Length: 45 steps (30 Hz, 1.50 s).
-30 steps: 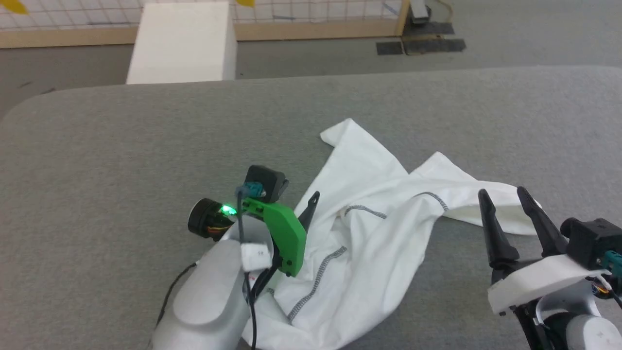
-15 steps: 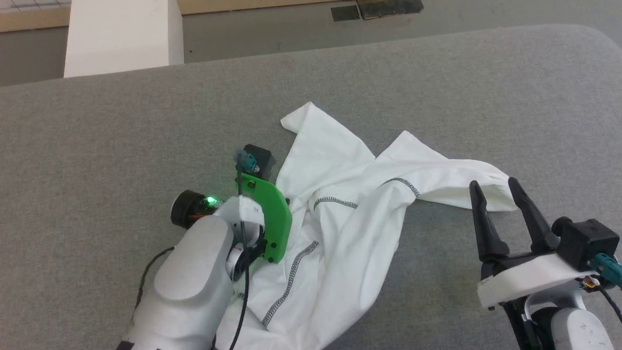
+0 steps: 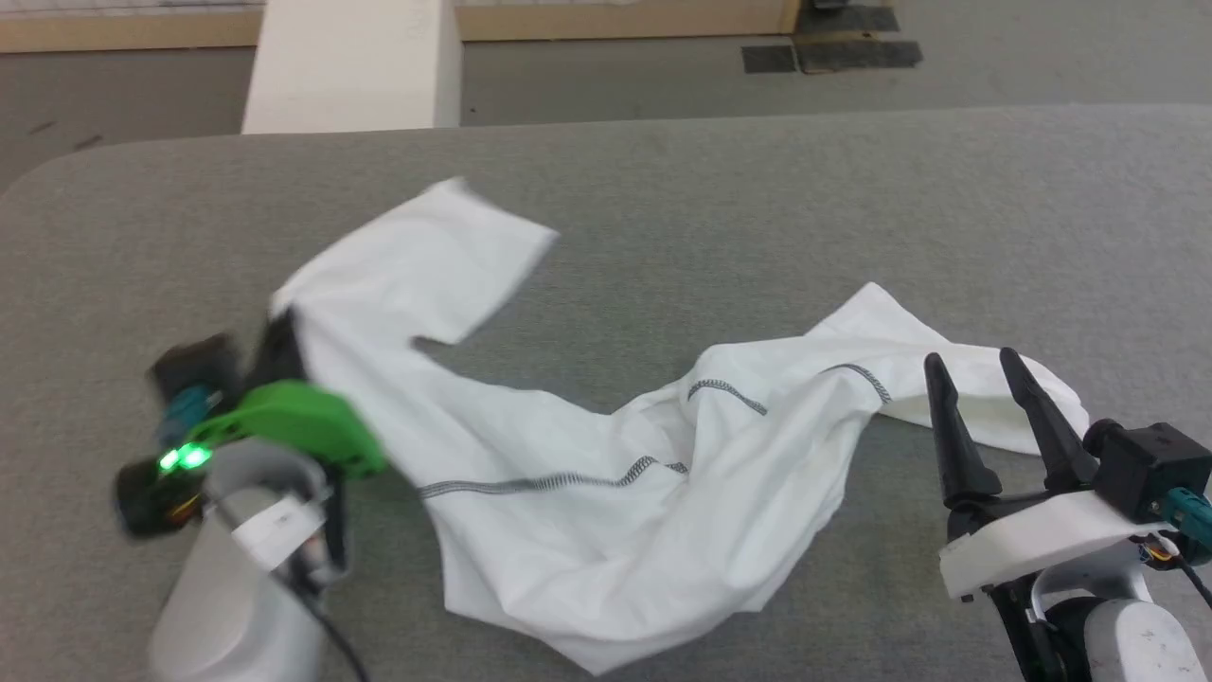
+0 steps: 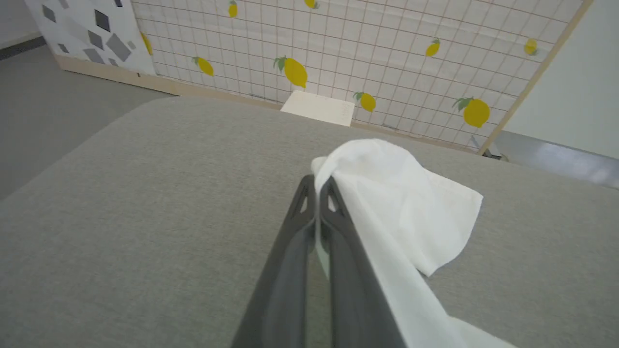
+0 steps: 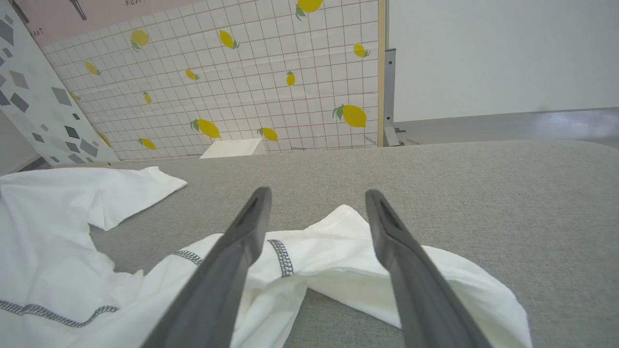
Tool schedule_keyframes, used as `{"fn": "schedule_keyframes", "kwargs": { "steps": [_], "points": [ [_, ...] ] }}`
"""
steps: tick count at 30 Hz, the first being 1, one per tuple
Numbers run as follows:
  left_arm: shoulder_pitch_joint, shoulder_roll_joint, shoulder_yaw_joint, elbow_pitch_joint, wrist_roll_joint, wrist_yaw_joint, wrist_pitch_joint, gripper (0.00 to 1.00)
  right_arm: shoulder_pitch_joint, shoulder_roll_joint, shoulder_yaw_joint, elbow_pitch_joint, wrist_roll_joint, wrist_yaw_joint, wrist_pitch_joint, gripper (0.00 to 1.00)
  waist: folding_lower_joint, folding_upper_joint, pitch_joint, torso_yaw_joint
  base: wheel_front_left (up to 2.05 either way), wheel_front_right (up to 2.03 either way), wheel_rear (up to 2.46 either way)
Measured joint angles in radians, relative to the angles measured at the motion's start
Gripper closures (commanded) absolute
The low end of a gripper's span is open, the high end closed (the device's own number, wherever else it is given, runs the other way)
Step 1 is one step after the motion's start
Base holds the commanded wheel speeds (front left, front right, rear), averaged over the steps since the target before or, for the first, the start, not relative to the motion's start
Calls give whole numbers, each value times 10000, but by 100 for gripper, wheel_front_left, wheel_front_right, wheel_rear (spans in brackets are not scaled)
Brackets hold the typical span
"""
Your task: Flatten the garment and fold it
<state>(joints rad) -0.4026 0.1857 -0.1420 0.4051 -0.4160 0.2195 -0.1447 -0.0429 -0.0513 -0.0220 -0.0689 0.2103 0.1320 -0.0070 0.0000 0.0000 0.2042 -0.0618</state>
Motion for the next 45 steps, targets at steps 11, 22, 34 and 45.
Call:
{"fn": "schedule_keyframes", "kwargs": {
  "steps": [11,22,34,45],
  "points": [
    [2595,259,1139,-686,-1097,708,673,0,254,6,-1129,242,-481,0,1350,0,0,0,-396,845,0,0,0],
    [2765,-318,1195,-1952,-491,-153,-1095,0,-1252,10,-1822,1394,-2591,2,4512,0,0,0,-142,1357,0,0,0],
    [2637,-1070,1685,-2508,662,-1034,-1126,0,-1551,-121,-2029,2215,-2872,2,7125,100,0,0,377,1593,0,0,0],
    [2544,-1250,2023,-2171,853,-1275,-1126,0,814,-13,-4615,117,-2602,8,7628,100,0,0,61,1145,0,0,0]
  ]
}}
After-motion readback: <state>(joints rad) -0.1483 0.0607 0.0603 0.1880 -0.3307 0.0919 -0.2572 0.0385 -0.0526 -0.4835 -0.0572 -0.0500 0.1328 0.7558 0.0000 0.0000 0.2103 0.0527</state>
